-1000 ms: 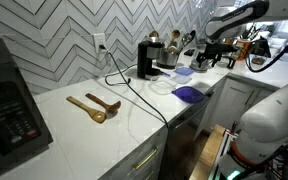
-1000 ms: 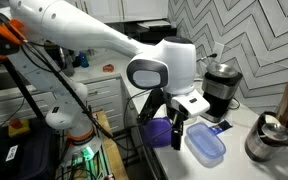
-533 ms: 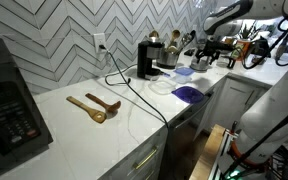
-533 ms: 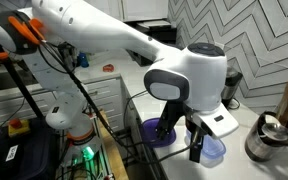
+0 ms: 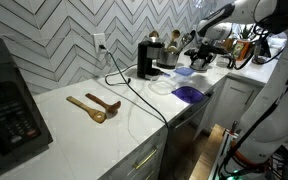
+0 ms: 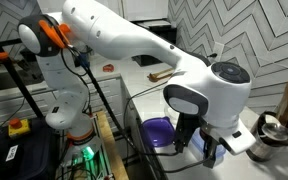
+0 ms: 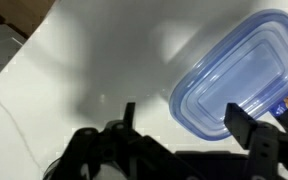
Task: Take the lids off the containers and place them on the counter
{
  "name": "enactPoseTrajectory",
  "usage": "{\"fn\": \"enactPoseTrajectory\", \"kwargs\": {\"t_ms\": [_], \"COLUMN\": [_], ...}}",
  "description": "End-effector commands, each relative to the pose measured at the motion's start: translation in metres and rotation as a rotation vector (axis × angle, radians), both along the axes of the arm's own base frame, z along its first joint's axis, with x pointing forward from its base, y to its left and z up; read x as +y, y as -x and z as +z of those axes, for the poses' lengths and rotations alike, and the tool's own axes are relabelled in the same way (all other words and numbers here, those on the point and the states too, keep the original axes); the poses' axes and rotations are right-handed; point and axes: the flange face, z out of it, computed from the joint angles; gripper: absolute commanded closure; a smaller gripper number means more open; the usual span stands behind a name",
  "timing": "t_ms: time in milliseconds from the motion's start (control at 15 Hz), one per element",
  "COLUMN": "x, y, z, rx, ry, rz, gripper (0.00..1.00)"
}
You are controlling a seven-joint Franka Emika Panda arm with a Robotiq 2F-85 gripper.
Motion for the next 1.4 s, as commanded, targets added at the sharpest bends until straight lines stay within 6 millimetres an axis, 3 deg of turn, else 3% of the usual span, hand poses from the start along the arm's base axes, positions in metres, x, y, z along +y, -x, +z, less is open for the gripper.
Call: {"fn": "enactPoseTrajectory", "kwargs": {"t_ms": [0, 67, 267, 400, 533, 600, 733, 800, 1067, 1133, 1267, 1333], "x": [-0.015, -0.018, -0.023, -0.025, -0.028, -0.029, -0.031, -0.031, -0.032, -0.032, -0.031, -0.031], "y": [-0.007, -0.007, -0.008, -0.008, -0.009, -0.009, -0.011, -0.012, -0.019, -0.021, -0.023, -0.024], "z": [-0.012, -0.013, -0.017, -0.018, -0.020, -0.021, -0.023, -0.025, -0.031, -0.032, -0.035, -0.036], "rx": [-0.010, -0.016, -0.026, -0.036, -0.039, -0.038, -0.035, -0.033, -0.028, -0.026, -0.022, -0.020], "ry": [-0.054, -0.065, -0.101, -0.126, -0.144, -0.148, -0.157, -0.159, -0.154, -0.153, -0.155, -0.155], "rz": [0.017, 0.018, 0.026, 0.033, 0.040, 0.040, 0.046, 0.047, 0.068, 0.071, 0.079, 0.082], "gripper": [0.28, 0.32, 0.62, 0.74, 0.79, 0.79, 0.54, 0.51, 0.24, 0.30, 0.55, 0.57]}}
